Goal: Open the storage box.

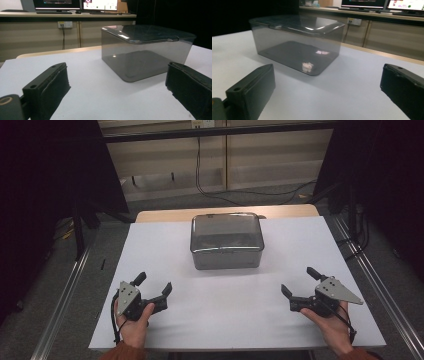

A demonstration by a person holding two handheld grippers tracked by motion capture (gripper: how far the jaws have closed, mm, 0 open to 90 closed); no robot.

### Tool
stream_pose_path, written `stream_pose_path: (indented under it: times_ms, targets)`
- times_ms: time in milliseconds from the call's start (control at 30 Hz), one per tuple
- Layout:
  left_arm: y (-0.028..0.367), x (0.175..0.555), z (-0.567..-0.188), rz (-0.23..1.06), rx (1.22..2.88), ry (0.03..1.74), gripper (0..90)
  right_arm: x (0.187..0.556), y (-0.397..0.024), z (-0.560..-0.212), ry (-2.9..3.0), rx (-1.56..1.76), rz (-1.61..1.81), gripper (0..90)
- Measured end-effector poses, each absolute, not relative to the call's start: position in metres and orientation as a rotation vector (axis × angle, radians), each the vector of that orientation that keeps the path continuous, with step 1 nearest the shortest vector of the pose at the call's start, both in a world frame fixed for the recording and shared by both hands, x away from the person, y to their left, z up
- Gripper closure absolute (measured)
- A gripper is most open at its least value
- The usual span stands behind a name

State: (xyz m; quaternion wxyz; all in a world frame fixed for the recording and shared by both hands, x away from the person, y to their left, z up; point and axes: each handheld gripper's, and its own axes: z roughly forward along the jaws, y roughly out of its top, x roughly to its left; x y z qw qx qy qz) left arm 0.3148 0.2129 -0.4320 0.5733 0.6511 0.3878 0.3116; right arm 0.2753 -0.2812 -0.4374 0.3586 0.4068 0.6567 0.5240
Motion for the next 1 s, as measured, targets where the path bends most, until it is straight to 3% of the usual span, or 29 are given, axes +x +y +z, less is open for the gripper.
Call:
stream_pose_path:
  times_ms: [733,867,1000]
  targets:
    - [0.211,0.315,-0.432,0.714,1.555,0.909,4.4,0.302,-0.234,-0.431,1.845,0.968,1.490,3.3]
    - [0.212,0.315,-0.432,0.716,1.553,0.916,4.5,0.306,-0.226,-0.427,1.858,0.958,1.525,8.0]
    - [0.212,0.316,-0.433,0.714,1.561,0.915,4.4,0.311,-0.218,-0.424,1.852,0.942,1.530,3.3]
